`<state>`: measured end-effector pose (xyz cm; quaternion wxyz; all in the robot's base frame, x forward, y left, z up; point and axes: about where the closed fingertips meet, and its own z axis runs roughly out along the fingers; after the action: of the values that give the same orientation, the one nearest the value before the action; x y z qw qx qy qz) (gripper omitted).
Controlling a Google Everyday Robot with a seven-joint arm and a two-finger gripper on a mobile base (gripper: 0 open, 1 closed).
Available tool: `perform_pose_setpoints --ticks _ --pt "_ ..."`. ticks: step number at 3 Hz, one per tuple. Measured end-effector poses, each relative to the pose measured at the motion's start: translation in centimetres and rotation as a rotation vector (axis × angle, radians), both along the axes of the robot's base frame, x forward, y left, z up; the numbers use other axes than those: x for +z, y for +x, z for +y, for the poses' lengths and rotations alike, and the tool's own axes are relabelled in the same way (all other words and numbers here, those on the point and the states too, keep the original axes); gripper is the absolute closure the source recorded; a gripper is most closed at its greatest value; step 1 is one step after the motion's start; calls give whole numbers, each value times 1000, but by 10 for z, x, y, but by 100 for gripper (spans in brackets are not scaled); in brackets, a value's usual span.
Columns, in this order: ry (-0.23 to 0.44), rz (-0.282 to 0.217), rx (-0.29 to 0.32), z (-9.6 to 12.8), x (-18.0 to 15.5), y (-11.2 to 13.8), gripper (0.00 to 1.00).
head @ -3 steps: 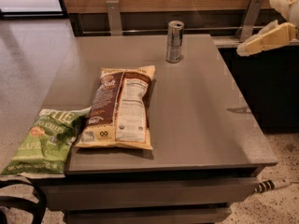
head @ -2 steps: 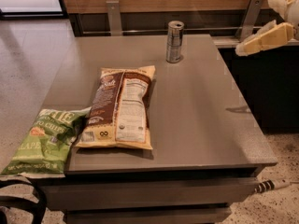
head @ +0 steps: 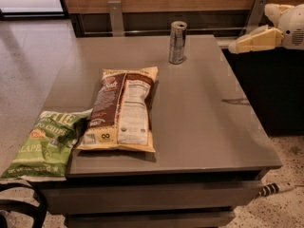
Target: Knock redbull can over
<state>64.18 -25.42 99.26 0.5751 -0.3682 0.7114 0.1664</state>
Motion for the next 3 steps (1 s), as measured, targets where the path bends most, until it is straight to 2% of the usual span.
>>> perform_pose_setpoints --ticks 1,2,3 --pt "64 -6 -5 5 -10 22 0" --pt "87 18 11 17 -25 45 0" --pt "97 43 49 38 -40 72 0"
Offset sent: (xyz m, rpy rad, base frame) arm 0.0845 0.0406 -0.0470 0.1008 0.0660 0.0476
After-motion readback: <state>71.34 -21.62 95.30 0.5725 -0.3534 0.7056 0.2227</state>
